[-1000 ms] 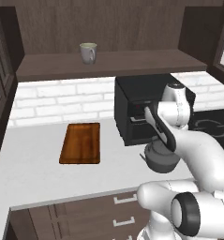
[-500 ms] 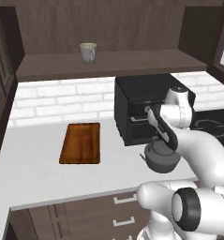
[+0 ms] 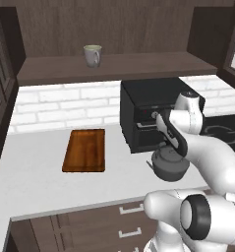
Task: Pick the kettle from the counter and place it on the tray. Then pick the mug from the cabinet and place it on the tray. Then close the cabinet doors.
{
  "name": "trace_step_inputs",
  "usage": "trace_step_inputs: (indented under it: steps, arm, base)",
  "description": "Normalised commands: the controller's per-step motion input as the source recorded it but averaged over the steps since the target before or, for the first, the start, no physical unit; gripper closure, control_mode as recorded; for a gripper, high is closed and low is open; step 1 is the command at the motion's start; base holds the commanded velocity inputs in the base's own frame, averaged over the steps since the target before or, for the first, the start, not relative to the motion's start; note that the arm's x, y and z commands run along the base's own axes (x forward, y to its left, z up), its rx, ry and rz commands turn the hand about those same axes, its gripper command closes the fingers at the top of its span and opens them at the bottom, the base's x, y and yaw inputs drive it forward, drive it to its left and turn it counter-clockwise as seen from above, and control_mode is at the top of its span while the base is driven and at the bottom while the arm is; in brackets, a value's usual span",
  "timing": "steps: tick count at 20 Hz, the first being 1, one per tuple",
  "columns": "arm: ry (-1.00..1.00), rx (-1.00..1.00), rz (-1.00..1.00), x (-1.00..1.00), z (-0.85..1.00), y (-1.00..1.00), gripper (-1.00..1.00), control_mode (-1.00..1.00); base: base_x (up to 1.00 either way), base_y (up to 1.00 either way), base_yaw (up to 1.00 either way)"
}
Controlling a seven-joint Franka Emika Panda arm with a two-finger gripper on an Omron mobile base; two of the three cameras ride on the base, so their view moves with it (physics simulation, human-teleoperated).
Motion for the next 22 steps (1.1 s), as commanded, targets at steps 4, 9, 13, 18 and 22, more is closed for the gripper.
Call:
trace_step_inputs:
  steps: [4, 9, 13, 18, 22]
  arm:
    - [0.0, 0.0, 0.0, 0.03, -0.16, 0.0, -1.0, -1.0]
    - [-0.13, 0.0, 0.0, 0.0, -0.06, 0.0, -1.0, -1.0]
    - [-0.17, 0.02, -0.01, -0.01, 0.0, 0.0, -1.0, -1.0]
    - [-0.02, 0.02, -0.07, 0.02, -0.17, 0.0, -1.0, -1.0]
    - [0.01, 0.03, -0.08, 0.09, -0.27, 0.0, -1.0, -1.0]
  base:
    - [0.0, 0.0, 0.0]
    - [0.0, 0.0, 0.0]
    - [0.0, 0.0, 0.0]
    - [0.0, 0.0, 0.0]
    - [0.0, 0.0, 0.0]
